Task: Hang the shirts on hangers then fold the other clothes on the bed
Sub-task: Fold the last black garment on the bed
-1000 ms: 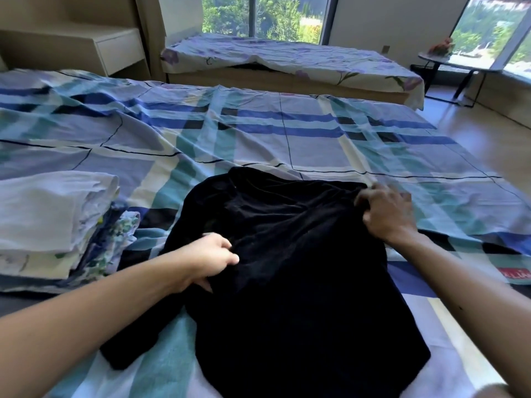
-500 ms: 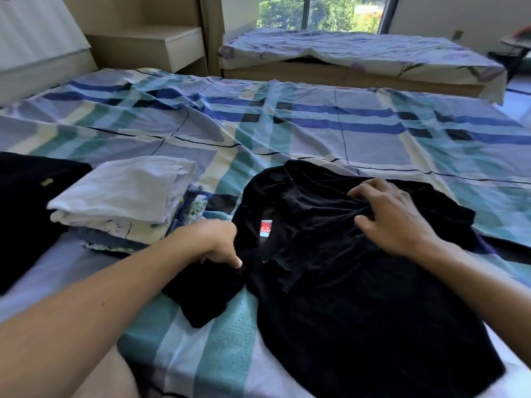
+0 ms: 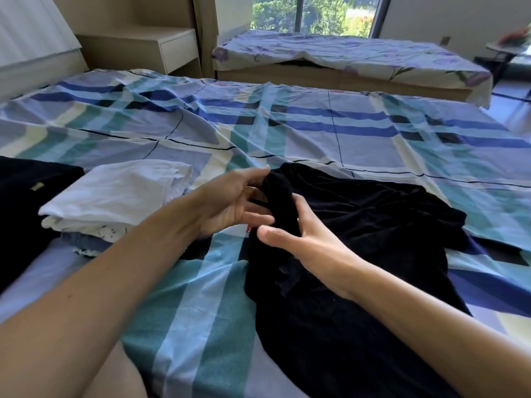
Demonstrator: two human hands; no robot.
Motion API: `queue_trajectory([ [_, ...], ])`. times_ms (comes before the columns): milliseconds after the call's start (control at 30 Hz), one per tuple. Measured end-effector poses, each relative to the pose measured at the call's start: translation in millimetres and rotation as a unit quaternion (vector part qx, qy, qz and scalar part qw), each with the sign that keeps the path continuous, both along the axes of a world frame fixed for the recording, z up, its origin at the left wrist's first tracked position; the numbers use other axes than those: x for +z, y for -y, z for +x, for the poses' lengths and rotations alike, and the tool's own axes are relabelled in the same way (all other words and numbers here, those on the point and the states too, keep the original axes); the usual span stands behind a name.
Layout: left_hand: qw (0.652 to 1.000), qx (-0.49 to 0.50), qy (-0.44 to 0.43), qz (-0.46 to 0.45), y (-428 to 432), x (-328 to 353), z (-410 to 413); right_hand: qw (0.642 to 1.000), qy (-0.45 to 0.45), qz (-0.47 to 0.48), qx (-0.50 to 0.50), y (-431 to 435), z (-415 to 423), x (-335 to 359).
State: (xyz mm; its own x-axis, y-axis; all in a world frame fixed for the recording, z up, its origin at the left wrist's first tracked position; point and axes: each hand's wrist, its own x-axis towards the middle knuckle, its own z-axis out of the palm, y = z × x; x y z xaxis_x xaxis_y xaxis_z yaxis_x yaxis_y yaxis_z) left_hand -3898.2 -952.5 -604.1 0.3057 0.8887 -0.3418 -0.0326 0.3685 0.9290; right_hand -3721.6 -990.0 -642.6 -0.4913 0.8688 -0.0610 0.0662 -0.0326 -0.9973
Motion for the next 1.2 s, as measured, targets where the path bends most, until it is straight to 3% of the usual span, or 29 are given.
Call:
queue_trajectory([
  [67, 0.999, -0.038, 0.03, 0.01, 3, 3, 5, 0.998, -0.04, -0.029, -0.028, -3, 3, 1],
  [167, 0.983, -0.035, -0.128, 0.126, 1, -9, 8, 0.995, 0.015, -0.062, -0.083, -10, 12, 2],
  [200, 0.96, -0.024, -0.211, 0.184, -1, -16, 7, 0.991, 0.046, -0.083, -0.092, -12, 15, 1],
  [300, 0.843, -0.024, -0.43, 0.322, -18, -45, -2, 0.984, 0.085, -0.133, -0.076, -19, 26, -2],
  [533, 0.696, -0.152, -0.613, 0.342, -53, -108, -5, 0.975, 0.174, -0.121, -0.071, -18, 53, -13],
  [600, 0.674, -0.148, -0.633, 0.35, -60, -113, -8, 0.967, 0.212, -0.108, -0.088, -19, 64, -17],
  [767, 0.668, -0.058, -0.62, 0.407, -80, -118, -13, 0.909, 0.401, -0.014, -0.111, -28, 97, -36],
  [867, 0.725, -0.01, -0.562, 0.399, -91, -123, -24, 0.891, 0.429, -0.015, -0.148, -19, 99, -44],
  [967, 0.77, 0.048, -0.488, 0.408, -99, -120, -21, 0.864, 0.478, 0.059, -0.146, -7, 95, -45],
  [1067, 0.816, -0.054, -0.445, 0.364, -97, -108, -19, 0.832, 0.527, 0.108, -0.135, -9, 98, -46],
  [1133, 0.796, -0.147, -0.48, 0.338, -95, -106, -27, 0.838, 0.517, 0.105, -0.143, -17, 105, -43],
  [1200, 0.759, -0.158, -0.528, 0.347, -94, -113, -35, 0.872, 0.457, 0.069, -0.163, -25, 114, -36],
])
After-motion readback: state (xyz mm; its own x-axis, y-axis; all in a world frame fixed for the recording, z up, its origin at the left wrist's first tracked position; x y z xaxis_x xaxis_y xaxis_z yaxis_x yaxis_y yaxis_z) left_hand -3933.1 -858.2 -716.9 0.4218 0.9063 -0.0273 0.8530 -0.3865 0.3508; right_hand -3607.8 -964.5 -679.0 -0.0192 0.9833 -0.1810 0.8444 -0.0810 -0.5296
